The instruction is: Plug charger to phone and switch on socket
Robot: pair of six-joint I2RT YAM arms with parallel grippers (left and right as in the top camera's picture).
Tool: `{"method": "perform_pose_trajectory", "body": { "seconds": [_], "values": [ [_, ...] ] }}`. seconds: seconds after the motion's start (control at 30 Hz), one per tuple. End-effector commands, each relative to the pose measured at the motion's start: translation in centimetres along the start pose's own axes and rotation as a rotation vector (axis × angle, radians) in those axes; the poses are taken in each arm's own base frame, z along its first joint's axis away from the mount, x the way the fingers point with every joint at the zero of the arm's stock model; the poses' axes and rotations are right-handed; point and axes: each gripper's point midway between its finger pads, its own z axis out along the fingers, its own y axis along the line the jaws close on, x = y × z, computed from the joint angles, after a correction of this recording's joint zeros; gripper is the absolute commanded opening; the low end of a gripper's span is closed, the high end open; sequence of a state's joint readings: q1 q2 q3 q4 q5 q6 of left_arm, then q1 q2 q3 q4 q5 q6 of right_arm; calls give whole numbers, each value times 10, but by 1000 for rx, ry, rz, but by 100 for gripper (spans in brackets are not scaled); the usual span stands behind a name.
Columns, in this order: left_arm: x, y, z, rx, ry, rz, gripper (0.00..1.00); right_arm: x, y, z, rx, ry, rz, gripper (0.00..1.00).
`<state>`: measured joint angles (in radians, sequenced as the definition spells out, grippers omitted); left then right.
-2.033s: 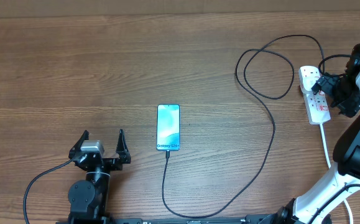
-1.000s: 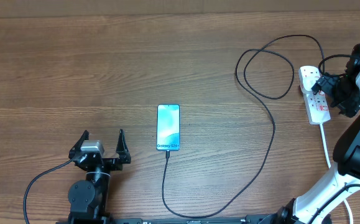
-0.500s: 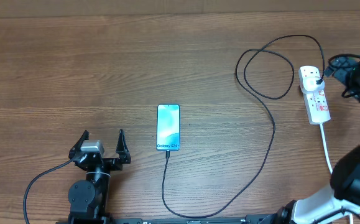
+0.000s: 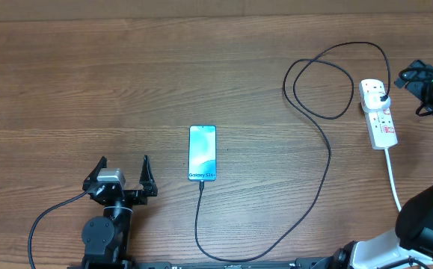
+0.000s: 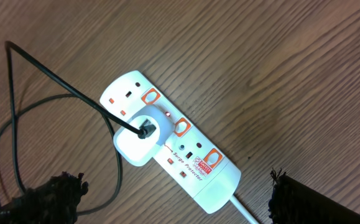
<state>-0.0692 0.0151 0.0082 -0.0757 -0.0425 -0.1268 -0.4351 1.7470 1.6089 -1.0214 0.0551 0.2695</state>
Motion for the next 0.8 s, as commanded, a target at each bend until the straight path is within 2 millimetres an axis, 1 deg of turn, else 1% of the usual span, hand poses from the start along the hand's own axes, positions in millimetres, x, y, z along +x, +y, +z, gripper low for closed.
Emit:
{"method": "perform_pose_trajectory", "body": {
  "seconds": [0.0, 0.3, 0.37, 0.43, 0.5, 0.6, 0.7, 0.77],
  "values": [
    [-2, 4, 0, -19, -11, 17, 100, -18, 7, -43, -47, -111, 11, 100],
    [-2, 4, 0, -19, -11, 17, 100, -23, 9, -90, -87, -215, 10, 100],
    [-2, 4, 0, -19, -11, 17, 100, -19, 15, -97, -101, -226, -4, 100],
    [-2, 4, 0, -19, -11, 17, 100, -11, 25, -101, -120, -225, -29, 100],
    [-2, 4, 0, -19, -11, 17, 100, -1, 36, -103, -137, -215, -59, 100],
    [-2, 4, 0, -19, -11, 17, 100, 18, 52, -99, -157, -183, -108, 100],
    [-2, 4, 0, -19, -11, 17, 100, 39, 67, -89, -171, -138, -159, 100],
    [-2, 4, 0, -19, -11, 17, 100, 52, 73, -81, -172, -105, -187, 100]
  ]
}}
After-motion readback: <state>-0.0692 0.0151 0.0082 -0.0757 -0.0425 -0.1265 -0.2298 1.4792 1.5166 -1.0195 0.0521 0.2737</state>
